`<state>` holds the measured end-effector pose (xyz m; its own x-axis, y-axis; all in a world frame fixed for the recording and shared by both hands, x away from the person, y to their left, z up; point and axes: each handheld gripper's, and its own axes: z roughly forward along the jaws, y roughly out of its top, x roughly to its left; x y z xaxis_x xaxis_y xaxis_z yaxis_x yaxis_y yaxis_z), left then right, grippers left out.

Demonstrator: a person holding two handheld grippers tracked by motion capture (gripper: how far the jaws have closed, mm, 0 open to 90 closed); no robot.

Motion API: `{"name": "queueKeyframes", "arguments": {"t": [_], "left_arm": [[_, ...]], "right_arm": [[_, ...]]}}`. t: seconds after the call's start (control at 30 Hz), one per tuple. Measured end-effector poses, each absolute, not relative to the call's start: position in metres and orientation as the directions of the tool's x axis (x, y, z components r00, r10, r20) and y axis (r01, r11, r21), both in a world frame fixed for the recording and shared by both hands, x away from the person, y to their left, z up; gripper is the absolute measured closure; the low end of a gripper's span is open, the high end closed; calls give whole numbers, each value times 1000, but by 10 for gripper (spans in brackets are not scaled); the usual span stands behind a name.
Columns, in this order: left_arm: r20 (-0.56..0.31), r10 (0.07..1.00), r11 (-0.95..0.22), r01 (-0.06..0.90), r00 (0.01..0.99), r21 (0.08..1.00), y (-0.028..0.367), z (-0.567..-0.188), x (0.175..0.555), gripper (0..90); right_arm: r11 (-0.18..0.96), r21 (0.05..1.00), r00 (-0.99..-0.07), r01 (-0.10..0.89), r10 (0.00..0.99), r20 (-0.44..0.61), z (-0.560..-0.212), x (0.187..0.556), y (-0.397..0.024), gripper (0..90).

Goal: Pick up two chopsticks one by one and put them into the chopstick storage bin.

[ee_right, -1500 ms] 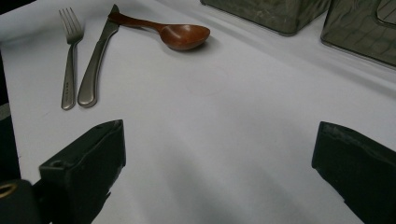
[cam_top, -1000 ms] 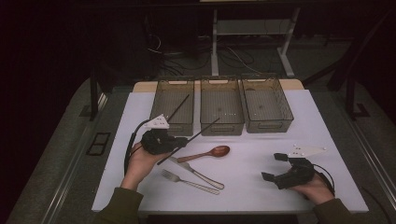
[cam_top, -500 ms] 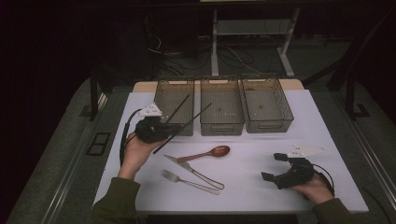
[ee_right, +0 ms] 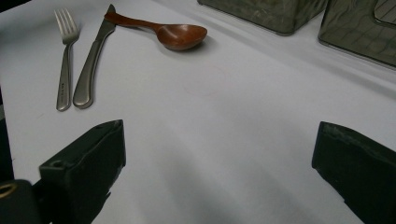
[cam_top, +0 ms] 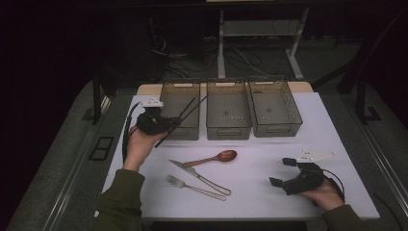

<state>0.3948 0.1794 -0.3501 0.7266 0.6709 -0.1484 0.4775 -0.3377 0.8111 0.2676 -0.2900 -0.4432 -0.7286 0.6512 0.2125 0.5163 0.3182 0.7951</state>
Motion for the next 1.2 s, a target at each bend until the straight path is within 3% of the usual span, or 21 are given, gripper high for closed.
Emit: {"name": "queueKeyframes", "arguments": {"t": [0.7, 1.2], "left_arm": [[-123, 797, -288, 552, 591, 783, 177, -339, 465, 853], [-103, 824, -307, 594, 556, 744, 174, -366, 493, 850]], "right_arm": [[316, 798, -730, 514, 649, 213, -443, 268, -291, 22], [313, 799, -732, 513, 645, 218, -442, 267, -292, 22]]}}
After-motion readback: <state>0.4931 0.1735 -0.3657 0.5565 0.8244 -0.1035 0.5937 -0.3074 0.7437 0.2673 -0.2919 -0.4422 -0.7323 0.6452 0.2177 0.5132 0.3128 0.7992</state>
